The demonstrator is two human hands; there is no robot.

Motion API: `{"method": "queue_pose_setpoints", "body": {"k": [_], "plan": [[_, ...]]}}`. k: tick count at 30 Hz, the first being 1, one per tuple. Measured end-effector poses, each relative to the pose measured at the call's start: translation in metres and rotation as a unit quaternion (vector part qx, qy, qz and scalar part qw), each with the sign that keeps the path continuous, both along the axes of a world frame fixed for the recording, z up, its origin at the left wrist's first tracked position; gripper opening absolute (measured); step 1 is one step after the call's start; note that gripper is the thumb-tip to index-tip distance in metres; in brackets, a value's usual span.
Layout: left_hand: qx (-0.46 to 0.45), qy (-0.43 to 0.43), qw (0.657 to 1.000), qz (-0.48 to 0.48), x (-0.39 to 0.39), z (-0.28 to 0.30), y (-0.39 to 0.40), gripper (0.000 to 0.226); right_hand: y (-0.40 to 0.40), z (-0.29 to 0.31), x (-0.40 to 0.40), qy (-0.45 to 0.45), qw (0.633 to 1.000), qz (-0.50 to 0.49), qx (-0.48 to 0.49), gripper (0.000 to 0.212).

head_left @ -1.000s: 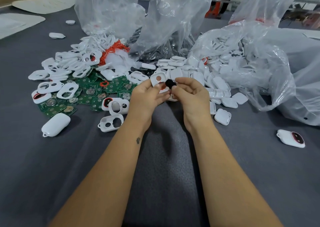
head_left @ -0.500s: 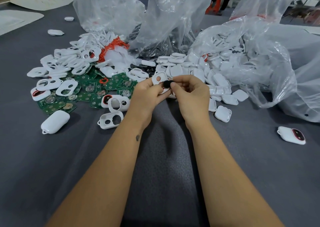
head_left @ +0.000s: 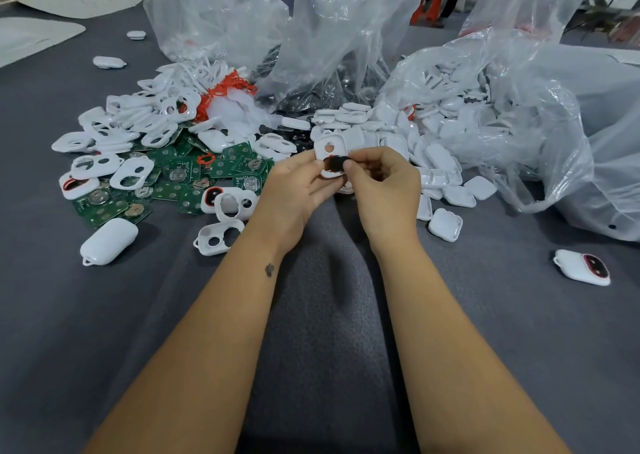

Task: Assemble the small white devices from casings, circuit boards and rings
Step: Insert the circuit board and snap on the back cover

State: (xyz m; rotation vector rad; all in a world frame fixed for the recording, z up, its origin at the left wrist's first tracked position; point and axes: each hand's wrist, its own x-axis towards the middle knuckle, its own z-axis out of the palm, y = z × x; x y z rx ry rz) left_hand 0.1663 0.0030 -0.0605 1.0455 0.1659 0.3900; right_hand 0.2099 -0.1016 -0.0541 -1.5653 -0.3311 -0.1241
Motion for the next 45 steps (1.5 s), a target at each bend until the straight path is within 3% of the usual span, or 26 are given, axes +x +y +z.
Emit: {"method": "queue_pose_setpoints", "body": {"k": [11,15,28,31,34,38,45], "plan": [[0.015,-0.007,0.999,-0.035,-0.002,0.000,0.001,0.027,0.001,-0.002,0.001,-0.003,1.000,-0.024,0.002,0.016],[0.069,-0.030,0.995,-0.059,-0.006,0.000,-0.003,0.032,0.004,-0.002,0.000,-0.017,0.999,-0.041,-0.016,0.017],[0.106,0.006,0.994,0.027,-0.002,-0.004,-0.006,0.030,0.004,-0.002,0.000,-0.017,0.999,0.003,-0.051,0.019],[0.106,0.020,0.994,0.035,-0.002,-0.004,-0.005,0.026,0.002,-0.004,0.001,-0.061,0.995,0.000,-0.076,0.034],[0.103,0.033,0.993,0.036,-0.002,-0.003,-0.003,0.026,0.002,-0.007,0.003,-0.124,0.982,0.006,-0.142,0.028],[0.080,0.046,0.995,0.022,-0.002,0.000,-0.001,0.029,0.004,-0.012,0.006,-0.127,0.974,0.023,-0.185,0.029],[0.064,0.054,0.995,0.046,0.001,-0.002,-0.002,0.022,0.005,-0.013,0.005,-0.145,0.972,0.017,-0.182,0.022]]}}
